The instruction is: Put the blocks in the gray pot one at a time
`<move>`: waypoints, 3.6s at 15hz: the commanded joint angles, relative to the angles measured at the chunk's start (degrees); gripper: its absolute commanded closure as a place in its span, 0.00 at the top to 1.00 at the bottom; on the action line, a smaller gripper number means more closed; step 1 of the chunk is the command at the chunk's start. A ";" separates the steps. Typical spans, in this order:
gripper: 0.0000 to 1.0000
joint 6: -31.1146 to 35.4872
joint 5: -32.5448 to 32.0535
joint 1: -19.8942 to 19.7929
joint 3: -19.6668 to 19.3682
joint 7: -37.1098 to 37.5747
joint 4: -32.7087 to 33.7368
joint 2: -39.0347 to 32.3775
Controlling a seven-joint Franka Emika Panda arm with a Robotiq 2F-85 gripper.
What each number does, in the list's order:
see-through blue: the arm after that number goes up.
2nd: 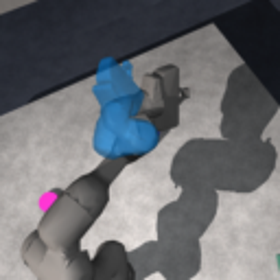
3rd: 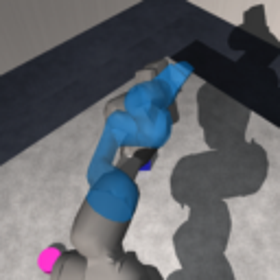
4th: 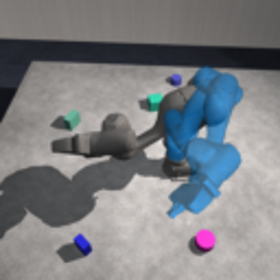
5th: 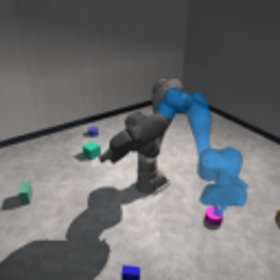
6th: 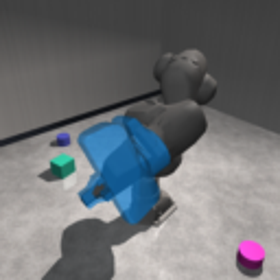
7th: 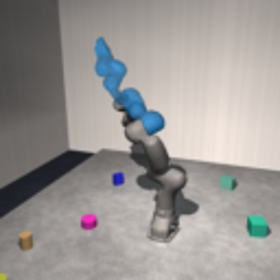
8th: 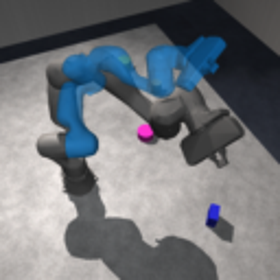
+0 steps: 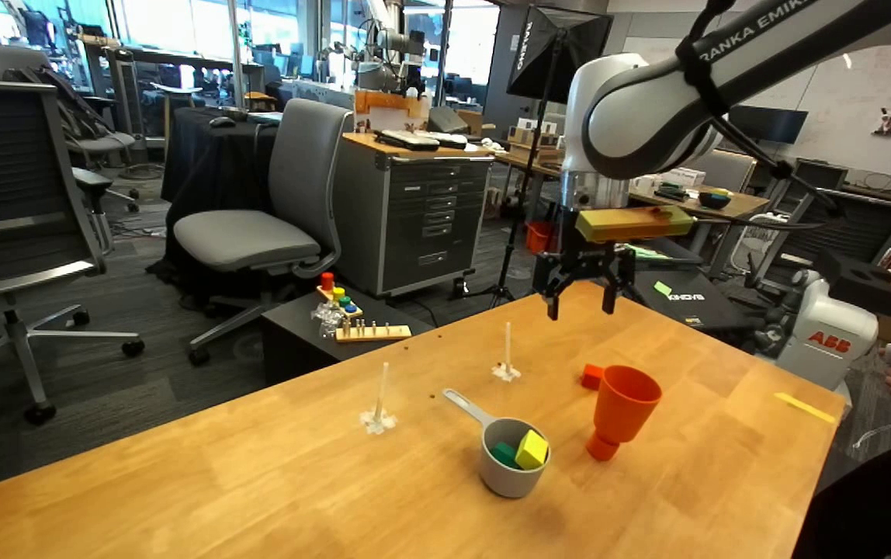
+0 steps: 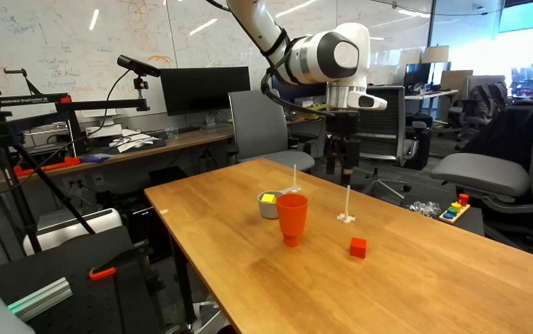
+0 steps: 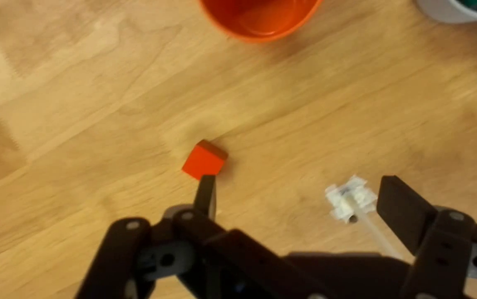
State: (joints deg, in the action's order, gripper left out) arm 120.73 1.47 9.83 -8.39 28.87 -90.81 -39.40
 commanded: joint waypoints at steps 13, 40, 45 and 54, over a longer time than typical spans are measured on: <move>1.00 16.24 19.93 -10.96 1.65 17.91 0.81 -8.50; 1.00 14.32 17.86 -8.58 2.05 28.84 -9.31 -6.66; 0.74 14.39 16.17 -8.54 1.32 27.64 -9.99 -6.23; 0.13 15.53 13.66 -9.69 1.33 23.03 -9.52 -6.01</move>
State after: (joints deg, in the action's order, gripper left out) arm 135.58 15.78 0.92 -7.33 54.04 -98.85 -47.62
